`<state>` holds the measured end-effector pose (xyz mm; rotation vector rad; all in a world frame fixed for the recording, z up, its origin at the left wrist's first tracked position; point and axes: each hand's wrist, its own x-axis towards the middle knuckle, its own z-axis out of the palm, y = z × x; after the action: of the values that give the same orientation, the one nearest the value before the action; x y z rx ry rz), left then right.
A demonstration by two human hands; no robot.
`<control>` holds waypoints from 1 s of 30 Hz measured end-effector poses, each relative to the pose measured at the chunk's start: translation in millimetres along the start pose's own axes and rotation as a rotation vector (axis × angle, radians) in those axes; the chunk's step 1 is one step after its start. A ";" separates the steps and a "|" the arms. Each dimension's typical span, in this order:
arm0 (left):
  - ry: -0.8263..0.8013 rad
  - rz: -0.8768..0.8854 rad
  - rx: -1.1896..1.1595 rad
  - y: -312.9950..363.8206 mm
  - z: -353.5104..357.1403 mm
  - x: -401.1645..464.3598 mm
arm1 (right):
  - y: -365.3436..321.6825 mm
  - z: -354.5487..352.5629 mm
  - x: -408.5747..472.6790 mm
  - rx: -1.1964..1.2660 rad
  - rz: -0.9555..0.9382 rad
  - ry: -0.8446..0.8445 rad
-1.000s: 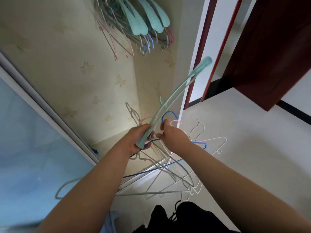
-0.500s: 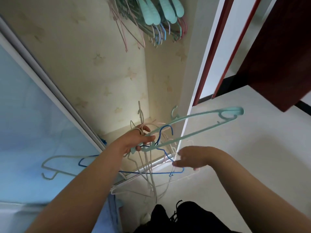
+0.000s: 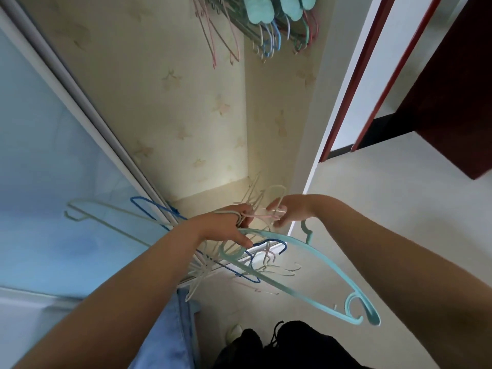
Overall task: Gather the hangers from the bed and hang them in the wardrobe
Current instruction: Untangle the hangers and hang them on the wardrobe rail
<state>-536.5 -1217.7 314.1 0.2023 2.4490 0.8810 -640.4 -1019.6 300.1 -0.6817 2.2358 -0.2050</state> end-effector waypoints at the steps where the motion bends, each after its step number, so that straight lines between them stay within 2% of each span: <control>1: 0.005 -0.002 0.001 -1.1 -0.2 -1.4 | -3.9 6.7 4.4 -0.001 -0.025 -0.030; 4: 0.015 -0.010 -0.026 -4.3 -2.1 -5.5 | -10.2 18.4 9.0 0.082 -0.051 -0.014; 10: -0.044 -0.113 -0.213 -6.2 -9.1 -8.8 | -12.7 22.8 2.4 0.239 -0.098 0.207; 17: -0.076 -0.110 -0.417 -6.9 -24.1 -9.4 | -16.6 7.5 -13.4 0.515 -0.221 0.390; 18: -0.073 -0.118 -0.425 -7.6 -24.7 -8.5 | -19.7 7.5 -18.4 0.523 -0.240 0.475; 20: -0.054 -0.141 -0.435 -7.6 -24.9 -6.0 | -28.6 10.0 -29.4 0.474 -0.296 0.829; 22: -0.031 -0.164 -0.452 -6.6 -24.3 -1.8 | -42.7 14.4 -37.5 0.261 -0.358 1.193; 23: -0.020 -0.172 -0.451 -5.4 -24.0 0.1 | -47.9 15.9 -35.8 0.092 -0.372 1.245; 24: -0.011 -0.178 -0.441 -4.8 -23.4 2.3 | -52.1 15.8 -32.8 -0.076 -0.354 1.206; 26: -0.006 -0.179 -0.409 -3.7 -21.3 7.3 | -53.2 16.2 -22.6 -0.262 -0.277 1.002; 28: -0.006 -0.173 -0.372 -1.3 -19.9 10.4 | -52.0 14.1 -18.3 -0.300 -0.270 0.919; 30: -0.005 -0.192 -0.339 -2.0 -20.5 12.0 | -52.1 13.2 -17.0 -0.240 -0.308 0.945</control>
<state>-557.4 -1226.9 321.0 -0.1495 2.2256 1.1834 -600.1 -1053.6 320.1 -1.2480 3.0647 -0.4965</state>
